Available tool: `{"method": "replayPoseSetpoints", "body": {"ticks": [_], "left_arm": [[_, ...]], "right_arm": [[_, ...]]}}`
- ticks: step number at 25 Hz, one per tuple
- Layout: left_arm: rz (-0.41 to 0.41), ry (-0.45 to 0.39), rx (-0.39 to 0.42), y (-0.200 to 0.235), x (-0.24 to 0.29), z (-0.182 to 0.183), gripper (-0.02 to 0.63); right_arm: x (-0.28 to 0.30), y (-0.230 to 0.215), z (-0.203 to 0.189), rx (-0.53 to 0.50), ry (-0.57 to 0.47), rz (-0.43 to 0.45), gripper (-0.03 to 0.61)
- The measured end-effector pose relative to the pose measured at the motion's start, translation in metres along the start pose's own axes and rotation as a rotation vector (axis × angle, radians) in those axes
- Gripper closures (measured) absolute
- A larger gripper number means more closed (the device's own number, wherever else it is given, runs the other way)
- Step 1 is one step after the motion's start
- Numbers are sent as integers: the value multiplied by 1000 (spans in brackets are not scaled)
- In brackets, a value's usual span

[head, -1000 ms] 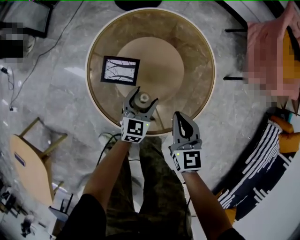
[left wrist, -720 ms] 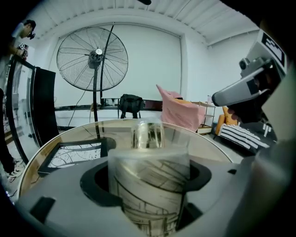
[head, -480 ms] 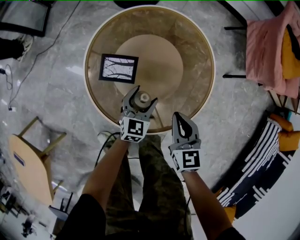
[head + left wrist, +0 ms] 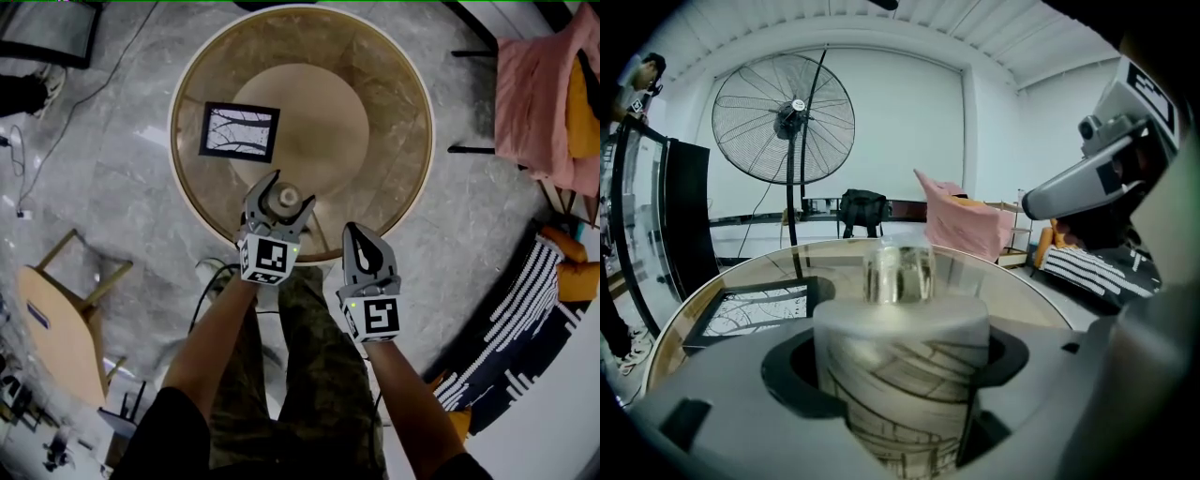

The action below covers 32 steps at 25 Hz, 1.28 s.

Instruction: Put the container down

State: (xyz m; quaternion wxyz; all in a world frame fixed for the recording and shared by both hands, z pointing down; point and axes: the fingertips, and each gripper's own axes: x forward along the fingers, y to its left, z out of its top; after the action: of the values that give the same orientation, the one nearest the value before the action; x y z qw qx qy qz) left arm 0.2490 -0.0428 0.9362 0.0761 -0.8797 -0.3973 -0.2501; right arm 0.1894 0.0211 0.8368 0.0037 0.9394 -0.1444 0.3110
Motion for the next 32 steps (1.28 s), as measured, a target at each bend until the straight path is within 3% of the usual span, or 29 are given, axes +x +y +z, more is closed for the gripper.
{"method": "replayPoseSetpoints", "body": {"ticks": [19,24,32], "left_arm": [[29,72,38,2,-19,-25,264],[85,102,63,2,-24,-32,262],[116,126,19,5,-32,-38,262]], "right_arm": [[8,12,6,10,-21,33,557],[7,14,6,1,-26,42,557],[-5,19,2,1,-28,38,557]]}}
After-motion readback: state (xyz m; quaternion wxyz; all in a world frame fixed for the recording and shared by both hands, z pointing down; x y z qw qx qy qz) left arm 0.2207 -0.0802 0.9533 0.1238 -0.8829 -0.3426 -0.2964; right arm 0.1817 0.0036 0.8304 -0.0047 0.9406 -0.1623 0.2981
